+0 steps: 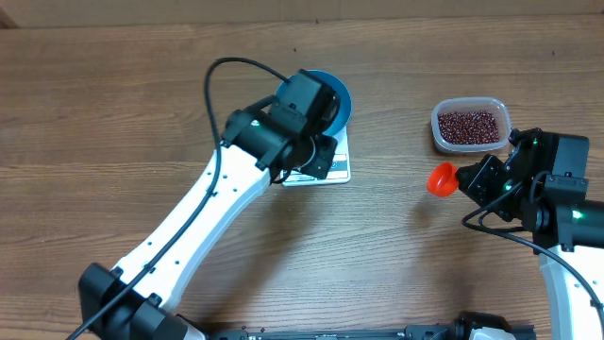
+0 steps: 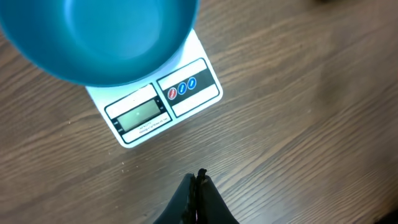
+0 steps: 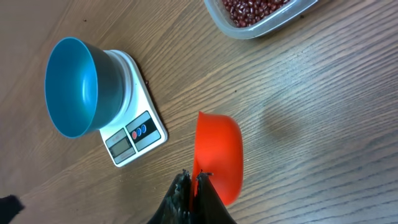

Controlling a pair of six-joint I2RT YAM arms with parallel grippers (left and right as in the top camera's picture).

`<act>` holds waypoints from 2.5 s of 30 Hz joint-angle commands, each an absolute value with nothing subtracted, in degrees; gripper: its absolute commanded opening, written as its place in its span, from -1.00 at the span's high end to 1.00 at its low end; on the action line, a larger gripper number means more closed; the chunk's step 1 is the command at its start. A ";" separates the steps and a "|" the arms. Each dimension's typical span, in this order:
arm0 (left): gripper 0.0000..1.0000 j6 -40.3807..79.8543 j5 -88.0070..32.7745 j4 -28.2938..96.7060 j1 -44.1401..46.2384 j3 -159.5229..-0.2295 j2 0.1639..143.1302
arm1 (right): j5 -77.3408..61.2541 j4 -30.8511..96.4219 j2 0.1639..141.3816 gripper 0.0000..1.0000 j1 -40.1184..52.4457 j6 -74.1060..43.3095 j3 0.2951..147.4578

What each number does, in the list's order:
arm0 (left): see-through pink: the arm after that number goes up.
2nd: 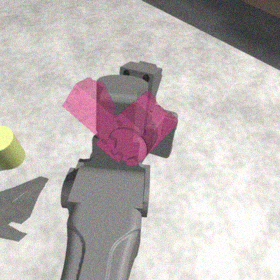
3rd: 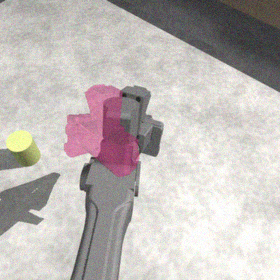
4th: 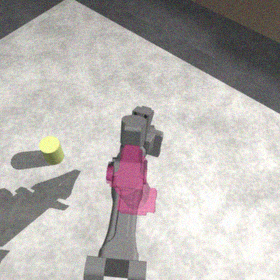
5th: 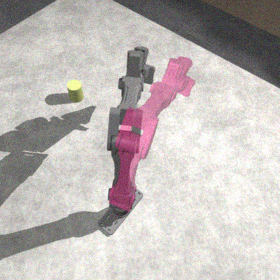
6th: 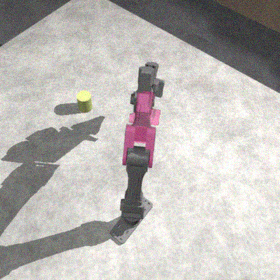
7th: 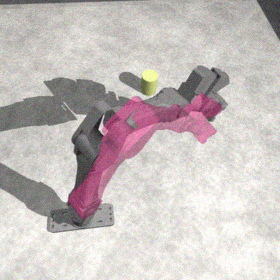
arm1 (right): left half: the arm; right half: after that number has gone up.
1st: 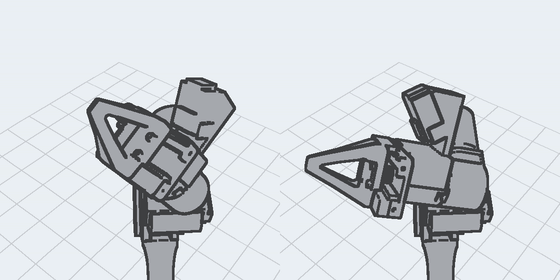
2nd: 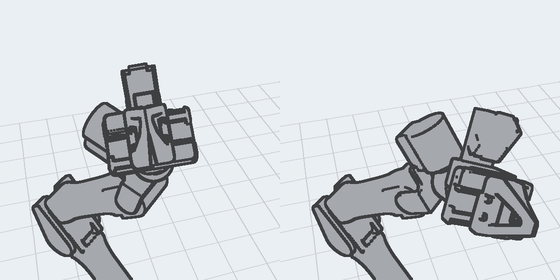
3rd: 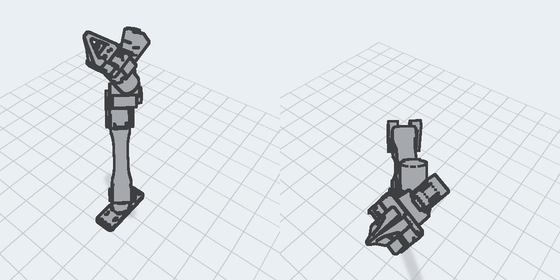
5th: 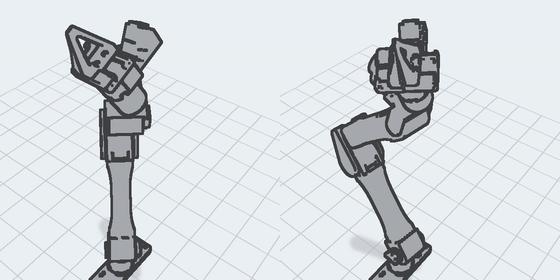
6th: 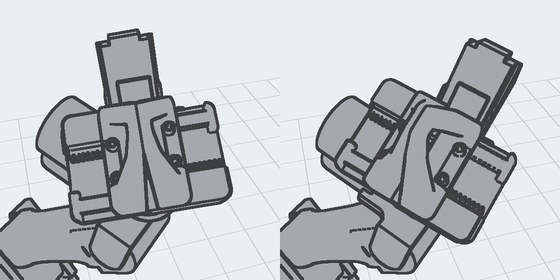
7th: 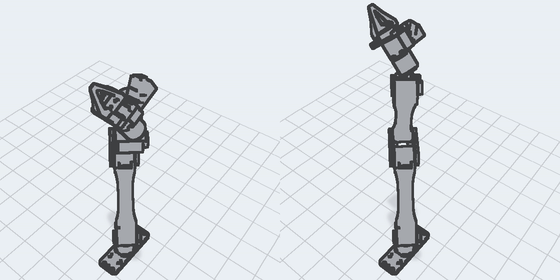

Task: Scoop item into bowl and weigh 150g on scale

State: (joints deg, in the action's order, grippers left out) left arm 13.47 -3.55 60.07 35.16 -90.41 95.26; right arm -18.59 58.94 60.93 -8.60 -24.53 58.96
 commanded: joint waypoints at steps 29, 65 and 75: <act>0.91 2.96 8.27 41.32 38.04 -76.07 100.71 | -17.61 57.17 60.84 0.93 -8.75 -23.94 60.49; 0.91 2.50 13.45 29.98 40.53 -71.40 108.36 | -17.61 56.69 64.38 0.93 -8.75 -24.12 60.40; 0.91 2.50 15.22 27.99 40.51 -71.40 108.77 | -17.63 56.69 64.38 0.93 -8.75 -24.14 60.40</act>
State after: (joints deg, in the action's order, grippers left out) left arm 3.79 13.91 28.23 40.34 -71.59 108.22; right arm -17.96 57.01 64.47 -8.60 -24.14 58.96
